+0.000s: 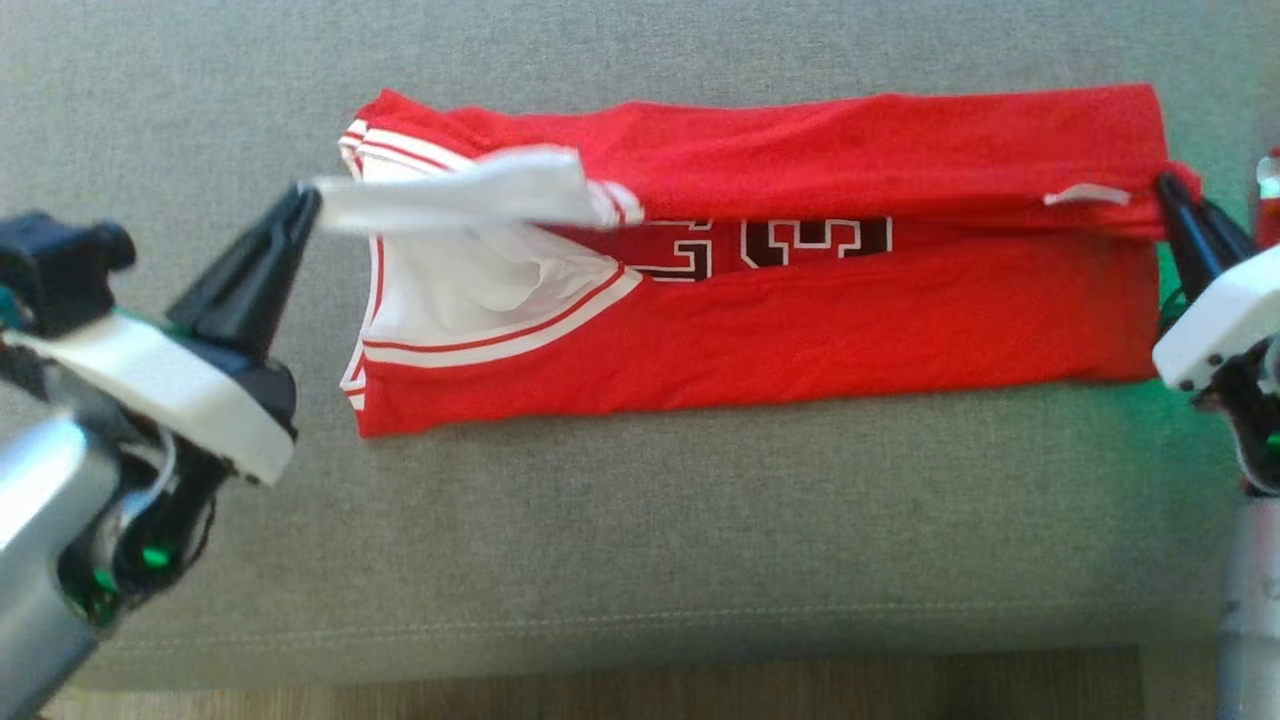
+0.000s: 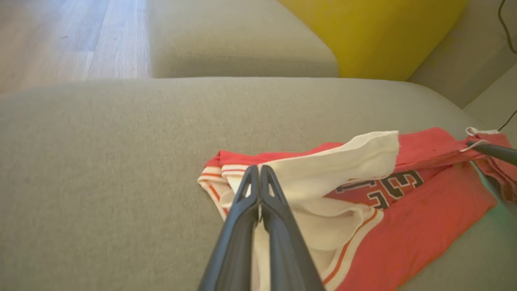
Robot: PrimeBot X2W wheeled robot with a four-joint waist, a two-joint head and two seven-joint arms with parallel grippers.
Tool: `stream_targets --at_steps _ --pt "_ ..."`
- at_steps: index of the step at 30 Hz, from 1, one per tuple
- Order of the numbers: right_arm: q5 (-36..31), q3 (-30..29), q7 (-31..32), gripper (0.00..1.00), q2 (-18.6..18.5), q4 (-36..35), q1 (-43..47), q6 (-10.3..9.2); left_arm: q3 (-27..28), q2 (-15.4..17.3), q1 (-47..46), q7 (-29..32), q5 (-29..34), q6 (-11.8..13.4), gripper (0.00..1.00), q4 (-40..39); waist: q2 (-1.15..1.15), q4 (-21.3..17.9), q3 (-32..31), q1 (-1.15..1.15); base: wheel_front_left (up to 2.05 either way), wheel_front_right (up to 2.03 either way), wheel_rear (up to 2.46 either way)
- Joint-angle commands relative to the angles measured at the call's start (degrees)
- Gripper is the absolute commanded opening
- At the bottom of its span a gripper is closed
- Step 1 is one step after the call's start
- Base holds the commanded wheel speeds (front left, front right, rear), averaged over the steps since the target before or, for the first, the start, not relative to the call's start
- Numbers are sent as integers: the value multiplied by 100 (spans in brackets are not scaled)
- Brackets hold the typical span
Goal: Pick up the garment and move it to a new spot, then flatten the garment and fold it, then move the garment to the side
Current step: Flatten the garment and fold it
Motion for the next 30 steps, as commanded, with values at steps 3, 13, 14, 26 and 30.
stream_targets --at_steps 3,13,14,26,30 --pt "-54 93 72 0 23 -273 94 -2 143 292 43 51 -54 101 0 -70 0 -8 10 1 0 0 0" --pt "-240 220 60 33 130 81 138 -2 -197 -227 202 145 -45 167 0 595 0 -92 -133 1 0 0 0" --pt "-242 243 55 48 139 127 150 -2 -222 -291 222 152 -52 202 0 668 0 -105 -179 1 0 0 0" --pt "-120 38 -127 100 217 97 618 -2 -322 -549 612 -97 113 732 100 927 0 -257 -923 1 0 0 0" --pt "-67 -242 -257 100 301 195 747 -2 -178 -589 800 -301 494 1278 100 758 0 -258 -1145 1 0 0 0"
